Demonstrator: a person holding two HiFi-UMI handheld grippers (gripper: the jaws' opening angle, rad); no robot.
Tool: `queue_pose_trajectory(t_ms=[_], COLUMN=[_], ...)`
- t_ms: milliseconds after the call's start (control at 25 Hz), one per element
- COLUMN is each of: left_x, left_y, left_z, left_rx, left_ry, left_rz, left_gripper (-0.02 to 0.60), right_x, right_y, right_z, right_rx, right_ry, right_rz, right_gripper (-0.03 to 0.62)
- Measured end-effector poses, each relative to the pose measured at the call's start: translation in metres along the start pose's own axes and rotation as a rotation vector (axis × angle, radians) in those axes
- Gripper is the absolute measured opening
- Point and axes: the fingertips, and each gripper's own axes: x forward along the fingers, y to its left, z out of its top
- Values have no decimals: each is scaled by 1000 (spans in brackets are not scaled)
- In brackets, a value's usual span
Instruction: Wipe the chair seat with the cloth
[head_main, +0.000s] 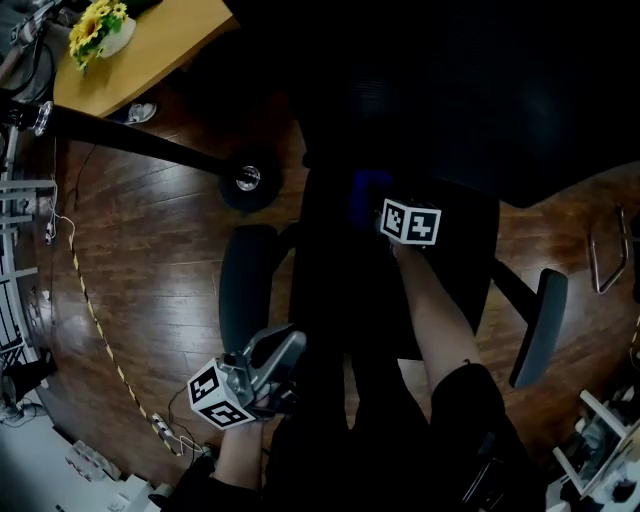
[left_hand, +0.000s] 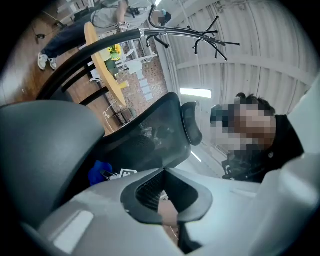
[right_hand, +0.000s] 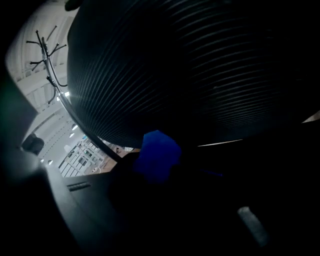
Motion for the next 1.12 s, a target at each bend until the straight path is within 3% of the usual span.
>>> queue_pose_trajectory(t_ms=[360, 600, 800, 920, 1120], left_x=[38, 53, 51, 43, 30], left_y=[-1, -3, -1, -1, -6], left_z=[-12, -17, -15, -9, -1], left_rx=[-13, -14, -12, -13, -10], left_ry=[85, 112, 112, 97, 53], left_rz=[-30, -43, -43, -41, -43], left_gripper=[-8, -8, -8, -8, -8], right_x=[-126, -189, -190, -190, -140], right_y=[-156, -210, -214, -192, -76], right_z=[16, 15, 17, 23, 18], right_rx=[182, 254, 216, 178, 81], right_ry=[-102, -133, -144, -191, -179], right_rz=[-257, -408, -407, -377, -123], right_gripper=[63, 63, 63, 63, 63])
